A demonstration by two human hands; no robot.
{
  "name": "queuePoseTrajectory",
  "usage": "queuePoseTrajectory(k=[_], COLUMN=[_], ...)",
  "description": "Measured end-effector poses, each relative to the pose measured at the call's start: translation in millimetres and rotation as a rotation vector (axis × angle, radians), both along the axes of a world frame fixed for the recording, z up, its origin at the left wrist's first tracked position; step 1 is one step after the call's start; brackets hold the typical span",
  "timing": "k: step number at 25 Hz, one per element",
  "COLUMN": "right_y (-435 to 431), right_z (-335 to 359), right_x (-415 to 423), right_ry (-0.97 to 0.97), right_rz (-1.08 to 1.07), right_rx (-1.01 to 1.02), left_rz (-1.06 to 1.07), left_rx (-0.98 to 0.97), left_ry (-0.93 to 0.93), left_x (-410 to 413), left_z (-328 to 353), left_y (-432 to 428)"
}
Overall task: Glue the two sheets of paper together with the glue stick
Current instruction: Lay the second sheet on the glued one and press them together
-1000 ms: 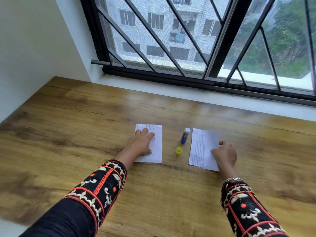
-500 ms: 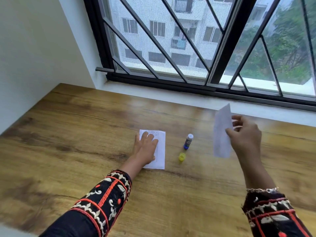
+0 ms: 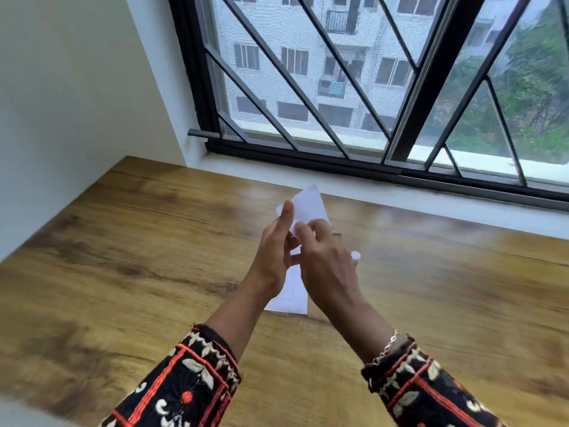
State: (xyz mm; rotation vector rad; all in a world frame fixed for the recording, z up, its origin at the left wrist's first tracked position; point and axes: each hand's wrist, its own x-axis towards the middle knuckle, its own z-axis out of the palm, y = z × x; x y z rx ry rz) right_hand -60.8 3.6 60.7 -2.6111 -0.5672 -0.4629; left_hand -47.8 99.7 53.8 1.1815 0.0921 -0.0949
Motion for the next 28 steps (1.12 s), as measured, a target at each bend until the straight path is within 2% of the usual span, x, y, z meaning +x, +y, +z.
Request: queuePoseTrajectory(k=[3, 5, 9, 10, 12, 14, 15, 18, 20, 22, 24, 28], right_y=[4.2, 1.3, -14.0, -18.3, -25.6, -28.7, -29.6, -29.9, -31.8, -36.0, -41.1, -51.9], right_z=[-5.8, -3.0, -1.0, -2.1, -6.4, -11.1, -15.1, -23.4, -23.7, -22.6, -20.9, -20.3], right_x=[-0.3, -0.6, 11.3, 17.2, 29.1, 35.8, 37.0, 35.9, 35.3, 37.1, 38.6, 38.9], right_ry=[0.077, 0.132, 0.062, 0.118, 0.374, 0.638, 0.708, 0.693, 0.651, 0.616, 0.592, 0.575], right_rz=[0.089, 0.128, -0.081, -0.129, -0.150, -0.145, -0.132, -0.122, -0.147, -0.156, -0.163, -0.188], right_rx=[0.030, 0.121, 0.341, 0.348, 0.423, 0.613, 0.687, 0.720, 0.700, 0.694, 0.709, 0.756], left_rz=[0.102, 0.151, 0.165, 0.154, 0.118, 0.097, 0.091, 0.152, 0.314, 0.471, 0.420, 0.288], left_rx=[0.037, 0.065, 0.148, 0.156, 0.166, 0.174, 0.175, 0.154, 0.329, 0.750, 1.109, 1.410], left_ry=[0.056, 0.072, 0.069, 0.066, 0.068, 0.079, 0.085, 0.154, 0.272, 0.424, 0.521, 0.549], left_x=[-2.4, -3.3, -3.0, -2.6, -1.1, 1.0, 2.4, 6.5, 11.6, 16.2, 19.5, 31.4], left_z=[-7.4, -13.7, -20.4, -21.5, -25.7, -30.5, -33.3, -45.4, -61.4, -81.2, -93.2, -97.8], left_y=[8.8, 18.2, 35.2, 38.1, 41.4, 42.9, 42.9, 43.5, 45.8, 47.0, 43.3, 22.3])
